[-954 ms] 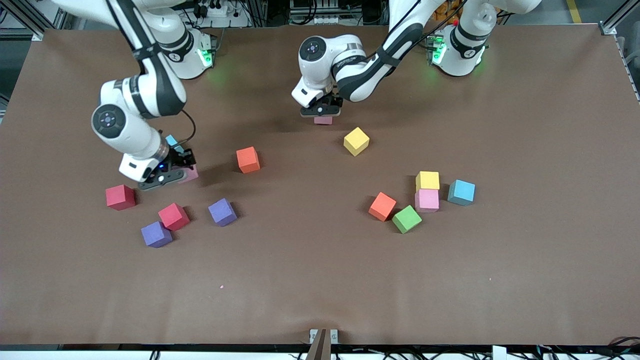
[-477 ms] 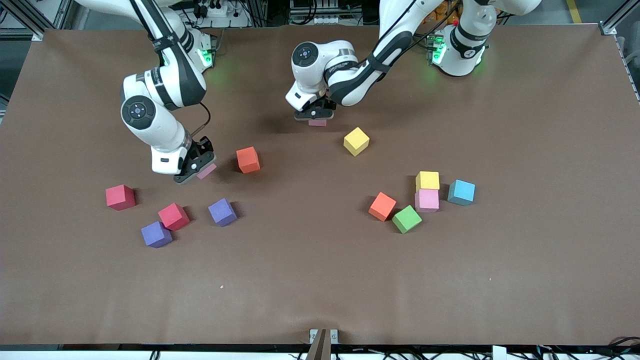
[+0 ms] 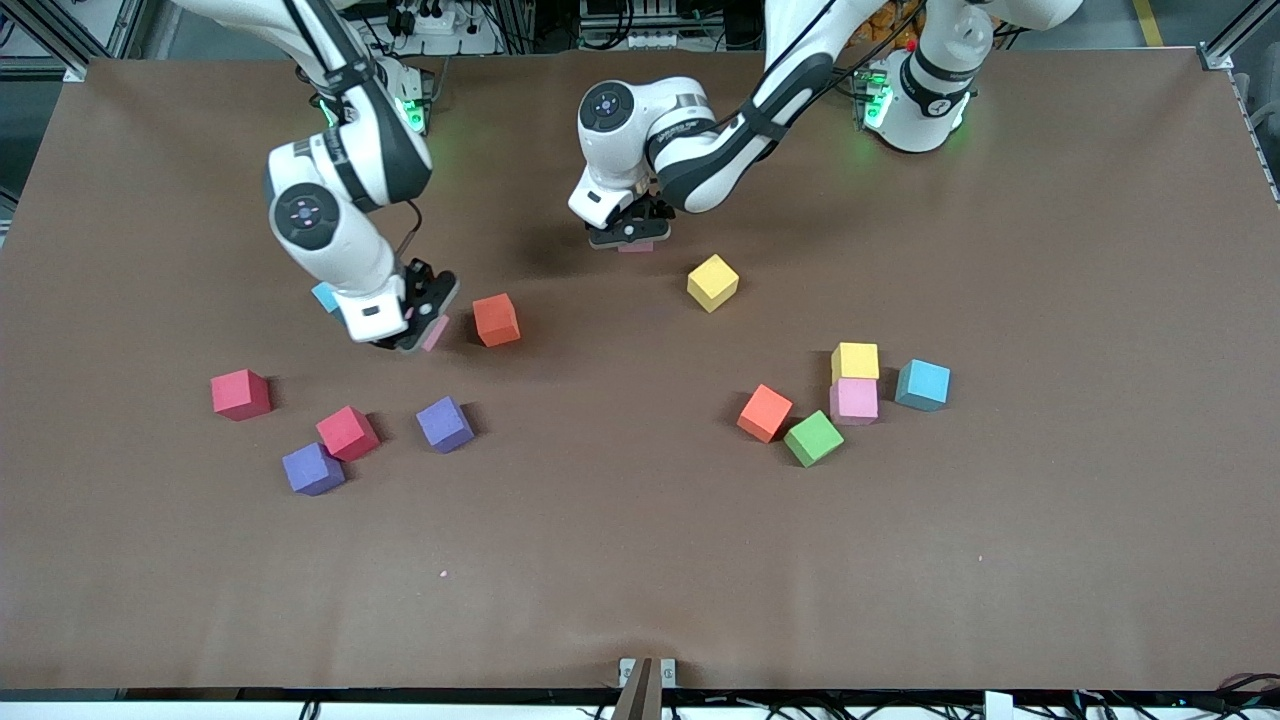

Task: Form number 2 with 11 blocks

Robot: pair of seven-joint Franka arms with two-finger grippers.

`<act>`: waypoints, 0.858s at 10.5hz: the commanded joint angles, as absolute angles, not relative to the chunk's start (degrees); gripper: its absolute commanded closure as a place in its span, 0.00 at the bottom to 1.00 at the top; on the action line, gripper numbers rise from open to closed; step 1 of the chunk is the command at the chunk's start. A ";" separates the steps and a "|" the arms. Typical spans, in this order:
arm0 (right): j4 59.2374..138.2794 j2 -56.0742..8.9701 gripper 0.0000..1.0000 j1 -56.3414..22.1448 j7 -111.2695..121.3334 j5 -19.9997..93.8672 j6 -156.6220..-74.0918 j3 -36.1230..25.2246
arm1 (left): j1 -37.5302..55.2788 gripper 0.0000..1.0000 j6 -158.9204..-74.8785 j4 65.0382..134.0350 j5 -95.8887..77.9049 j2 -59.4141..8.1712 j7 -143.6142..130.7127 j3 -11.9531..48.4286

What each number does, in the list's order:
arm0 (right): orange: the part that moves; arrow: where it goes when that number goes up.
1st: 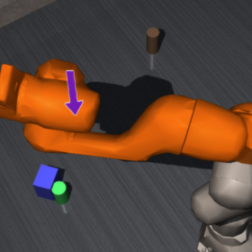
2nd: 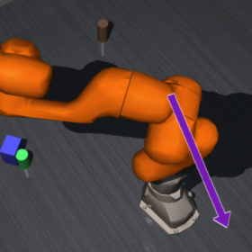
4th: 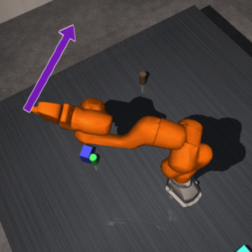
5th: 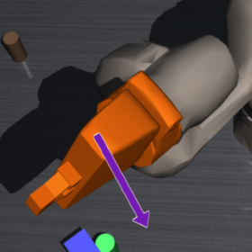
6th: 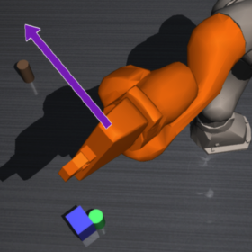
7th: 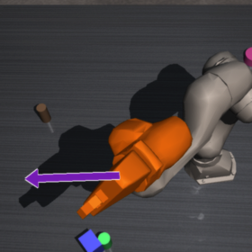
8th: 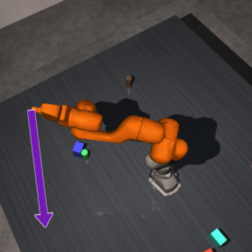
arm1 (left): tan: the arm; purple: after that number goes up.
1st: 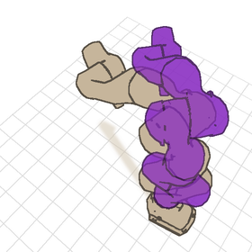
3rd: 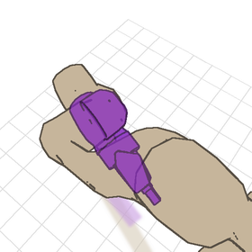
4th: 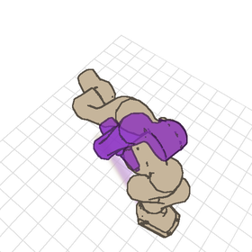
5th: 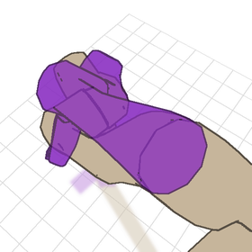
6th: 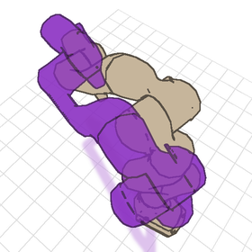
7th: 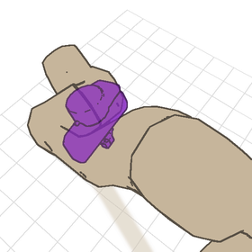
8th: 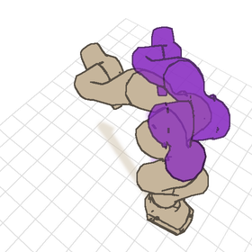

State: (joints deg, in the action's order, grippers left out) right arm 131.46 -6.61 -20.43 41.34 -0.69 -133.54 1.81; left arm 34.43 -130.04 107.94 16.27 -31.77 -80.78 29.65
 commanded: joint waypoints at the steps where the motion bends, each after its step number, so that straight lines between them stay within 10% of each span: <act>1: 131.75 -5.98 0.78 -25.55 43.24 -1.41 -133.68 1.49 | 26.68 0.00 -124.99 109.25 14.42 -24.80 -80.25 30.14; 9: 130.87 -8.78 0.74 -46.92 42.98 -1.32 -136.67 1.58 | -3.92 0.00 -120.50 100.72 15.12 -26.53 -38.74 30.32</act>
